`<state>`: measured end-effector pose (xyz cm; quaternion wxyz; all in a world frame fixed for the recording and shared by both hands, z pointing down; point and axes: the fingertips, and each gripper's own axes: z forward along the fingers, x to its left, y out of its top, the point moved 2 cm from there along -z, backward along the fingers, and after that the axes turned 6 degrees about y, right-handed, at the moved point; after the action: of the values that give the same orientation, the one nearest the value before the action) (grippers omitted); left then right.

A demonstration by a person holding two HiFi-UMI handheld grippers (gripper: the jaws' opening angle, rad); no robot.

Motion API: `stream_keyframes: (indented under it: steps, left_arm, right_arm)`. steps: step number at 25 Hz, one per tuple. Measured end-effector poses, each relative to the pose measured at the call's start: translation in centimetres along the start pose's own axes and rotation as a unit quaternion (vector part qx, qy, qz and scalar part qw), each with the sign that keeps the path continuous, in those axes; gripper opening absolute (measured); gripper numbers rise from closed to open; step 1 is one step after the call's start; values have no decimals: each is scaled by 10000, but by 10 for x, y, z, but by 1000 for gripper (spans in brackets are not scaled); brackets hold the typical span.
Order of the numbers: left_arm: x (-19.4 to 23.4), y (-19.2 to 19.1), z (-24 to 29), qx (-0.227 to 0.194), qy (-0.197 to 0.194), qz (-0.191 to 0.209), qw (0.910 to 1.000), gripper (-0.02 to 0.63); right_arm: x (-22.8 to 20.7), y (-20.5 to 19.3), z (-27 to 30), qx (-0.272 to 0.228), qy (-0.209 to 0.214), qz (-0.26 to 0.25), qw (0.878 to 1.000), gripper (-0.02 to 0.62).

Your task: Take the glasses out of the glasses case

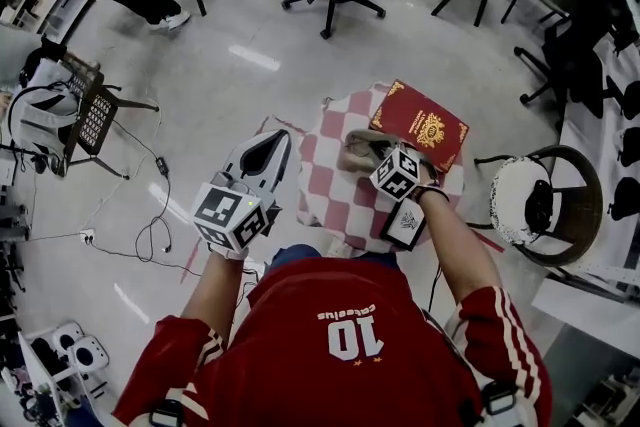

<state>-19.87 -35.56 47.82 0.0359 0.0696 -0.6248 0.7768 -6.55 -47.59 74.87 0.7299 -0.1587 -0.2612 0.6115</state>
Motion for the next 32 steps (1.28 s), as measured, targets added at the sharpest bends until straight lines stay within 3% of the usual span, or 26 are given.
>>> stream_keyframes:
  steps: [8,19,24,28,32]
  left_arm:
    - [-2,3,-13,-53,-291,4,9996,8]
    - [-5,13,-46,-81,-773,62,9970,8]
    - [-9,16,-56,-77,-1009,102,9948,8]
    - [-17,18,-64,-115,-1208,143,9925,8]
    - [-27,18,-73,-152,-1402,141,9899,8]
  right_arm:
    - [3,17,-35,-302,-489,502,9971,32]
    - [29,46,-108,-813,-1198,1336,9804,31]
    - [44,60,-154,-1280,-1496,1946,9609,31]
    - [57,68,-199,-1874,-1693,2625,9313,31]
    - [74,77,-244,-2278,-1948,2812,9117,31]
